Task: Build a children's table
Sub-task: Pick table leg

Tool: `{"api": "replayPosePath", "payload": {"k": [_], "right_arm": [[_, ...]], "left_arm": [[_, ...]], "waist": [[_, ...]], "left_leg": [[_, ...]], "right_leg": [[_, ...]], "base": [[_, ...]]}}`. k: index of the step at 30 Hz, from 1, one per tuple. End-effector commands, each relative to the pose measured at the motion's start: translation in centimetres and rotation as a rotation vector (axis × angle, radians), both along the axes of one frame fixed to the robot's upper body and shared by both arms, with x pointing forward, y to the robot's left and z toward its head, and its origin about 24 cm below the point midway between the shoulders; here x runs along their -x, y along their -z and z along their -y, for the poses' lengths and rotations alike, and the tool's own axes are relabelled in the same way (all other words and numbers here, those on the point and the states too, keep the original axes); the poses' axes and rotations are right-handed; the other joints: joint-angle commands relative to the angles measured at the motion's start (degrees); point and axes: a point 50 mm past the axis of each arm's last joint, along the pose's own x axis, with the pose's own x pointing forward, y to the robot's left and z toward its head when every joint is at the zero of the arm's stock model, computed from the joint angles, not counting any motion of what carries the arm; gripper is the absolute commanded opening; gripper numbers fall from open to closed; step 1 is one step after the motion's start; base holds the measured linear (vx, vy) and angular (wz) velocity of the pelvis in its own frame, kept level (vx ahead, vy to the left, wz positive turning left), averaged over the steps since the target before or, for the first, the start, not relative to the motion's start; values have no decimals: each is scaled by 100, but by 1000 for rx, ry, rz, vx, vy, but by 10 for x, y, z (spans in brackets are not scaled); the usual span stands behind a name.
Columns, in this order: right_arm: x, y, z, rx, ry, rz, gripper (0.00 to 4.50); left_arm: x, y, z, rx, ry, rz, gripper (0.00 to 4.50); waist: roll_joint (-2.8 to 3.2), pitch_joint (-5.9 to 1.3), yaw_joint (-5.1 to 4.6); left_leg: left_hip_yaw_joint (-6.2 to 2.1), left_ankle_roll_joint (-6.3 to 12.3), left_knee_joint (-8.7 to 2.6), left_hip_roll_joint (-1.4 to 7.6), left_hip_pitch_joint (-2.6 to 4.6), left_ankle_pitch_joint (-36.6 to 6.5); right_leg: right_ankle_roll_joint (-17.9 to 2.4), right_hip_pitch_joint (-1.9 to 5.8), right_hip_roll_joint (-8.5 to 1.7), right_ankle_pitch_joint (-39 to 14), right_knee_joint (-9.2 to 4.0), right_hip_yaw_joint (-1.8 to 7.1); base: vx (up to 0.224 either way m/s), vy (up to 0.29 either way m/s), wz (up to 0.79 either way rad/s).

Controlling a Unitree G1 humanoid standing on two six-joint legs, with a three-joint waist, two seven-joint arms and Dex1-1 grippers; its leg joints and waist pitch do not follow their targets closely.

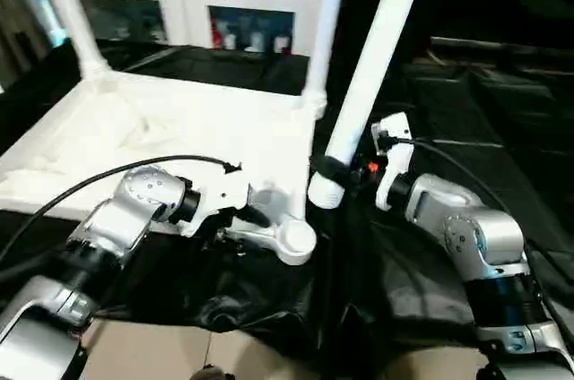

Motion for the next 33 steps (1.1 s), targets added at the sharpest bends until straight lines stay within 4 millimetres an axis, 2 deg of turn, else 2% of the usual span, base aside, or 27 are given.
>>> {"api": "replayPosePath", "payload": {"k": [1,3,4,5,8,9,11,16,17,19,20,22,23,24,29,33], "right_arm": [[1,-3,-1,24,-10,16,189],[1,-3,-2,27,-14,13,189],[2,-2,-3,28,-17,13,189],[2,-2,-3,34,-21,13,189],[2,-1,-5,45,-29,15,189],[2,-1,-5,44,-31,15,189],[2,-2,-6,43,-33,15,189],[2,0,-6,52,-44,14,189],[2,0,-6,53,-45,14,189],[1,0,-7,52,-49,15,189],[1,0,-7,53,-51,14,189],[0,1,-8,54,-53,12,189],[0,2,-9,54,-55,12,189],[0,2,-10,53,-58,11,189],[1,3,-11,54,-66,8,189],[1,3,-12,60,-80,9,189]], "left_arm": [[-6,-6,2,-12,5,25,234],[-7,-3,0,-13,0,15,235],[-8,-1,-2,-23,3,14,198],[-9,2,-4,-40,4,14,198],[-11,4,-7,-52,-3,5,192],[-11,5,-8,-50,-5,-2,159],[-11,5,-11,-64,-3,-8,147],[-9,9,-17,-72,-7,-17,102],[-8,10,-17,-70,-7,-18,99],[-8,10,-18,-63,-12,-17,70],[-7,10,-18,-61,-9,-23,70],[-6,11,-19,-53,-9,-30,50],[-5,11,-19,-45,-10,-33,31],[-5,11,-19,-39,-13,-37,23],[-2,11,-18,21,-23,-69,2],[4,12,-10,110,-43,-127,0]], "waist": [[85,-431,-6],[95,-434,-5],[95,-433,-8],[81,-432,-9],[91,-437,-7],[89,-439,-2],[96,-436,12],[99,-415,14],[60,-420,19],[79,-417,28],[80,-415,29],[81,-418,29],[59,-423,37],[69,-424,39],[55,-428,17],[25,-422,-11]], "left_leg": [[-117,-394,-456,189,124,-2257],[-112,-381,-456,200,131,-2197],[-102,-370,-451,191,122,-2171],[-100,-358,-455,194,119,-2156],[-104,-370,-460,200,112,-2102],[-95,-371,-456,197,121,-2087],[-93,-364,-458,207,131,-2096],[-98,-372,-463,206,139,-2211],[-98,-365,-465,208,136,-2215],[-104,-372,-466,215,144,-2217],[-104,-375,-467,217,147,-2224],[-104,-377,-467,217,140,-2208],[-104,-364,-465,216,133,-2161],[-103,-361,-466,218,130,-2138],[-89,-345,-474,224,114,-2001],[-77,-294,-465,217,101,-1909]], "right_leg": [[-747,218,-354,-2591,-527,292],[-842,210,-350,-2414,-503,300],[-877,217,-346,-2342,-497,302],[-882,222,-348,-2312,-500,305],[-899,231,-355,-2215,-482,312],[-924,227,-356,-2179,-479,316],[-980,227,-369,-2159,-479,320],[-944,216,-367,-2328,-500,315],[-924,223,-378,-2388,-510,313],[-903,211,-383,-2449,-506,316],[-905,207,-383,-2453,-506,317],[-915,211,-384,-2422,-502,318],[-929,218,-390,-2391,-492,317],[-940,219,-393,-2358,-490,320],[-1042,235,-385,-2062,-450,331],[-1047,251,-392,-2133,-444,335]], "base": [[0,0,0],[0,0,0],[0,0,0],[0,0,0],[0,0,0],[0,0,0],[0,0,0],[0,0,0],[0,0,0],[0,0,0],[0,0,0],[0,0,0],[0,0,0],[0,0,0],[0,0,0],[0,0,0]]}}
